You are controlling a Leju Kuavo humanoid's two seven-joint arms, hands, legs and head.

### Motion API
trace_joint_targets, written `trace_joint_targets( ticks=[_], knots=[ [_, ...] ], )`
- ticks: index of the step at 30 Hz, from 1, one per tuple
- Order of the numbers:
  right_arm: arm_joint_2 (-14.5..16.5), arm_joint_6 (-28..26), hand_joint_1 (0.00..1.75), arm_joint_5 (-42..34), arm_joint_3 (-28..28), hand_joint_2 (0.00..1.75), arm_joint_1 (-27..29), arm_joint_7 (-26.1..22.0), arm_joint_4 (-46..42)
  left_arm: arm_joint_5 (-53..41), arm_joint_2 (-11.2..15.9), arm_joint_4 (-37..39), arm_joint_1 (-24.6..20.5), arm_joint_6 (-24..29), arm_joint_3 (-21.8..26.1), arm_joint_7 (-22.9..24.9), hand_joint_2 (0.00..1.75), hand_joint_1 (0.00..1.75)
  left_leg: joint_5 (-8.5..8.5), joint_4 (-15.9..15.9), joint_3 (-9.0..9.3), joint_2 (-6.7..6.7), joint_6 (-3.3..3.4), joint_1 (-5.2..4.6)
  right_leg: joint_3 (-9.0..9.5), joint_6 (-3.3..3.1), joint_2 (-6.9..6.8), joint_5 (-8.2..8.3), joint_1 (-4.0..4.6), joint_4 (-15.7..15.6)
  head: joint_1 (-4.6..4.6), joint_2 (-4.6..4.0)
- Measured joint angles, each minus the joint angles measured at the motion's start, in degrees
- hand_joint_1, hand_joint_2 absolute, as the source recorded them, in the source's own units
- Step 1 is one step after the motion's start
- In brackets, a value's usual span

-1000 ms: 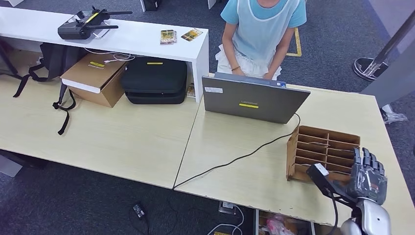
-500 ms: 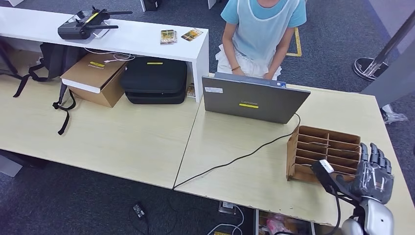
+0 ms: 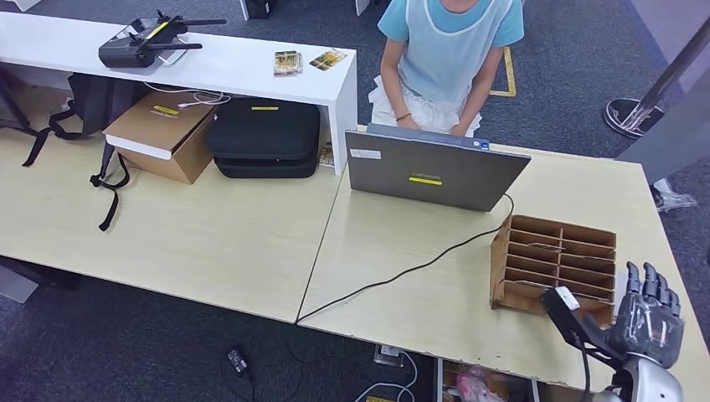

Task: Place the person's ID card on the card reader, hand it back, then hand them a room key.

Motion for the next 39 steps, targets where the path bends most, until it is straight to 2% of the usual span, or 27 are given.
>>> trace_joint_targets(
  ticks=[18,28,39],
  knots=[
    [0.3,0.3,0.03,0.2,-1.1,1.75,2.5,0.1,-1.9,0.3,0.0,0.0,0.0,0.0,0.9,0.0,0.00,0.00,0.00,0.0,0.00,0.01,0.00,0.00,0.00,0.00,0.01,0.00,0.00,0.0,0.00,0.00],
    [0.5,5.0,0.00,1.8,-0.9,1.75,2.7,0.3,-2.7,0.4,0.0,0.0,0.0,0.0,1.1,0.0,0.00,0.00,0.00,0.0,-0.01,0.00,0.00,0.00,0.01,0.00,0.00,0.00,0.00,0.0,0.00,0.00],
    [0.0,7.4,0.04,2.3,0.5,1.75,1.6,0.8,-2.6,0.5,0.0,0.0,0.0,0.0,1.8,0.0,0.00,0.00,0.00,0.0,-0.01,0.00,0.00,0.00,0.01,0.00,-0.01,0.00,0.00,0.0,0.00,0.00]
  ],
)
